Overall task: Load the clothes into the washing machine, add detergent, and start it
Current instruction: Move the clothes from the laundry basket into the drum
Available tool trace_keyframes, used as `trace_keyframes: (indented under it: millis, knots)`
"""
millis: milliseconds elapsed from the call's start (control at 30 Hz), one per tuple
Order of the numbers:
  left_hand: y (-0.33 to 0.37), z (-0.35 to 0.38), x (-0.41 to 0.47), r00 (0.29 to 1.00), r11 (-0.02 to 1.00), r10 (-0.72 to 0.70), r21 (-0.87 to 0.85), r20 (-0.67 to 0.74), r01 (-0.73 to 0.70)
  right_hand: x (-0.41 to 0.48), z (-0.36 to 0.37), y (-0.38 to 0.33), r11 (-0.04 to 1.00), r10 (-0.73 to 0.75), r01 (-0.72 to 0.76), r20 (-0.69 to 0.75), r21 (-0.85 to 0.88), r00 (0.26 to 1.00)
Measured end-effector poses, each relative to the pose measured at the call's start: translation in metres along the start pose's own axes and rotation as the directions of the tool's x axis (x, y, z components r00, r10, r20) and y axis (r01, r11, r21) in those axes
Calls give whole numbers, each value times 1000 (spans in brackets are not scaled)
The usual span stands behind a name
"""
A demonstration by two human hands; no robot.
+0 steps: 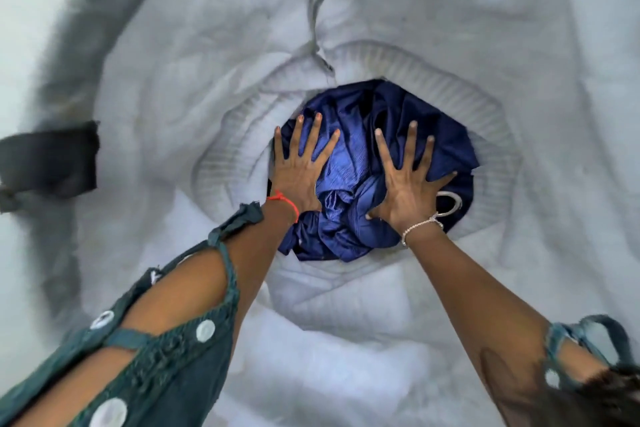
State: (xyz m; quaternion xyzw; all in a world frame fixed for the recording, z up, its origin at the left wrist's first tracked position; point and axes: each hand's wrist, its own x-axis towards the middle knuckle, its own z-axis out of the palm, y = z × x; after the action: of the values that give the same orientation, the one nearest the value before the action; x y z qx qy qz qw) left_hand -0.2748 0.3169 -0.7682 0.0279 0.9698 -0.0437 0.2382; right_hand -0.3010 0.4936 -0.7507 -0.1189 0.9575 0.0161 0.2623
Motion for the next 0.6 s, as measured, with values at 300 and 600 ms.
trace_keyframes:
  millis: [300,600]
  knots:
    - [9,37,15,996,991,69,-111,-56,-74,12,33,-5,997,-61,61,-18,54,998]
    - [17,29,11,989,992,117,-32,-95,-120,9,34,-1,993,-119,121,-120,11,986]
